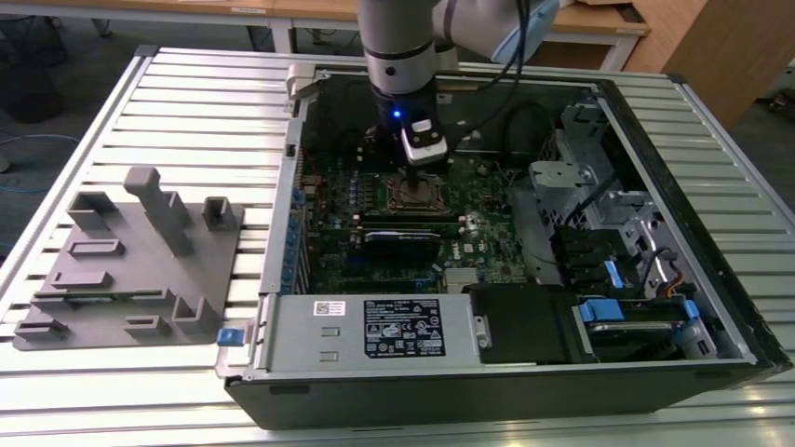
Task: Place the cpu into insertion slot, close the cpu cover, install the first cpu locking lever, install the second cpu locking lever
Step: 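Install the first cpu locking lever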
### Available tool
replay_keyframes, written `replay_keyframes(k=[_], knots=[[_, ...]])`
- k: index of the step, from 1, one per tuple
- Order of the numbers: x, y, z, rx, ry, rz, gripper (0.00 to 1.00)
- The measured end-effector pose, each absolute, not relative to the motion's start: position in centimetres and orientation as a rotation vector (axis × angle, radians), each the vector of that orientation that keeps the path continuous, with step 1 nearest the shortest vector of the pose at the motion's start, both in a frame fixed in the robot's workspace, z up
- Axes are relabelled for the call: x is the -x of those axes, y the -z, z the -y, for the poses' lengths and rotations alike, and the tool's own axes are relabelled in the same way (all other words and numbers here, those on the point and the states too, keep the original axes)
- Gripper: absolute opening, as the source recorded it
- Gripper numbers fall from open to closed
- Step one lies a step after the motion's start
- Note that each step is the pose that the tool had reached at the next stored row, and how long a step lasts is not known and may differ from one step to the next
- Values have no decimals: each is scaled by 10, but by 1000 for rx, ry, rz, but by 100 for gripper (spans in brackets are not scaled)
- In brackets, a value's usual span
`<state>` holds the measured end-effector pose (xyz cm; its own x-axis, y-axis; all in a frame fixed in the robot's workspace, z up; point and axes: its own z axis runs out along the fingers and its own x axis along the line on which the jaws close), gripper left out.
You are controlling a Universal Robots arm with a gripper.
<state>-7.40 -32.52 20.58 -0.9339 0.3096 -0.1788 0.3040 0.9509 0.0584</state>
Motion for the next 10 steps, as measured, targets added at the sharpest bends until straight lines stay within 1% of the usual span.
replay_keyframes(k=[5, 10], knots=[[60, -206, 325, -471, -29, -2972, 11], [58, -206, 325, -473, -27, -2981, 11]])
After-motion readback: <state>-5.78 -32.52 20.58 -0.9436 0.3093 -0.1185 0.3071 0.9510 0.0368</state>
